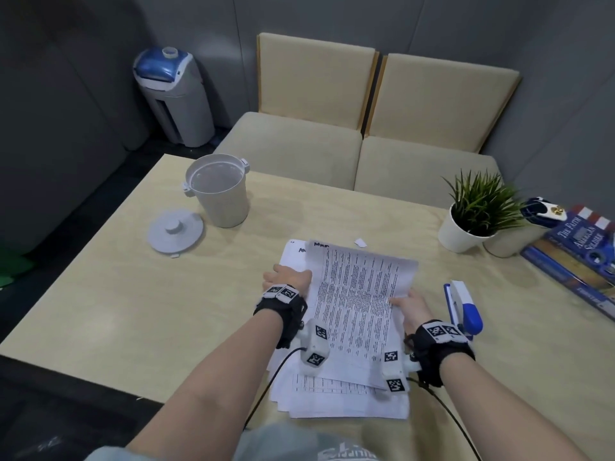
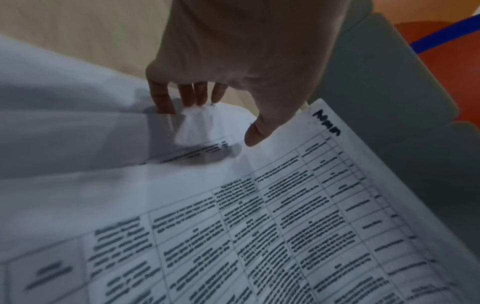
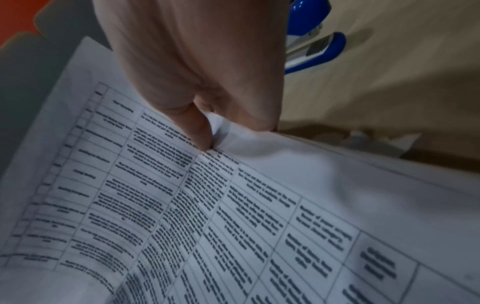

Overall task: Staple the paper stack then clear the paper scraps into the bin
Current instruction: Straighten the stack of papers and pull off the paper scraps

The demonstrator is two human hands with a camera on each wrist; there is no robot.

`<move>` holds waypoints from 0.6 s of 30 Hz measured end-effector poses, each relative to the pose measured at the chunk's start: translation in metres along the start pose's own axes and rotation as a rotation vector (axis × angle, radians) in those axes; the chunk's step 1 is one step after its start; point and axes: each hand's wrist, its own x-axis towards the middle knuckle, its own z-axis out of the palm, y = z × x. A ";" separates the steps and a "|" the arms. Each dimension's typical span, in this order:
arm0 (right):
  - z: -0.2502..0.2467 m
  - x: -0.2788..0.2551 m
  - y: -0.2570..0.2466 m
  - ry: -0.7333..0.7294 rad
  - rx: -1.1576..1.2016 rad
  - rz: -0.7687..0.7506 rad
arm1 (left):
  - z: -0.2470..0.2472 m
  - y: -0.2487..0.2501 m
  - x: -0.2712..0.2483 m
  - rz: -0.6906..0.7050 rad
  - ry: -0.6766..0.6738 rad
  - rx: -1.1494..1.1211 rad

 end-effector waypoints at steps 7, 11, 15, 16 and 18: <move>0.010 -0.016 -0.020 0.118 -0.074 0.090 | 0.003 -0.001 0.002 0.036 -0.047 -0.126; 0.011 -0.019 -0.025 0.113 -0.080 0.125 | 0.006 -0.004 0.000 0.104 -0.022 -0.067; 0.013 -0.023 -0.023 0.087 -0.114 0.128 | 0.021 -0.007 -0.013 0.340 0.199 -0.040; 0.013 -0.023 -0.023 0.077 -0.142 0.124 | 0.025 -0.010 -0.017 0.444 0.230 -0.035; 0.010 -0.021 -0.022 0.076 -0.112 0.110 | 0.030 -0.015 -0.025 0.612 0.225 -0.046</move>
